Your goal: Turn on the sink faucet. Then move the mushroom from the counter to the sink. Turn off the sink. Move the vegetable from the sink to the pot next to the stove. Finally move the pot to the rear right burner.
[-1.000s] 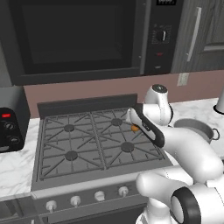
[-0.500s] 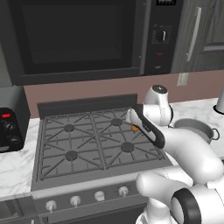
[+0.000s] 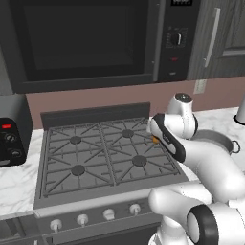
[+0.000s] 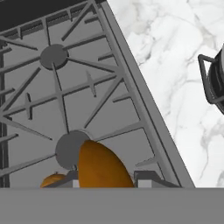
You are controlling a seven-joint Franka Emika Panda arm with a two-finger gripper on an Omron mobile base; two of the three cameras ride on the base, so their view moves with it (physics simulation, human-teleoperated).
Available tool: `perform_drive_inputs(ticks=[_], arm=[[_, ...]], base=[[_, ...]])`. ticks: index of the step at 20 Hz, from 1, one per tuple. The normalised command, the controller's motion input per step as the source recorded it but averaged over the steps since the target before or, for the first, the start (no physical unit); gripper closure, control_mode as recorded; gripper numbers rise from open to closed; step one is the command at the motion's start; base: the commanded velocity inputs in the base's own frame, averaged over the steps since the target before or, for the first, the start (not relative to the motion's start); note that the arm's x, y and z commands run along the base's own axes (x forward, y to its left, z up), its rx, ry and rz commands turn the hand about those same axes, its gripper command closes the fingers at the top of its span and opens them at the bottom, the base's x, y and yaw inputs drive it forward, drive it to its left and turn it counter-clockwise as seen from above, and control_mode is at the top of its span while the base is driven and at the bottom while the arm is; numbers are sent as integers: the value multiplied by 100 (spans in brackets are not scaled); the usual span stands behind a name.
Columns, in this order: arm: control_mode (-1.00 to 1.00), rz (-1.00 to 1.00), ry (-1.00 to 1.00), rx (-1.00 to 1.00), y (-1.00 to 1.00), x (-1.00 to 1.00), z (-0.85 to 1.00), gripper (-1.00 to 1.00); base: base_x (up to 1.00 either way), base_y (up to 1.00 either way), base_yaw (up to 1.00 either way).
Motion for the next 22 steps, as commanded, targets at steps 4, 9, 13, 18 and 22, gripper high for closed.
perform_drive_inputs(ticks=[4,9,13,18,22], arm=[[-100,-13,5,0,-44,0,0,100],[-100,-14,1,0,-44,-4,0,100],[-100,-14,0,0,-50,-10,0,100],[-100,-12,0,0,-63,-15,0,100],[-100,-11,0,0,-66,-19,0,100]], base=[[0,0,0],[0,0,0],[0,0,0],[0,0,0],[0,0,0]])
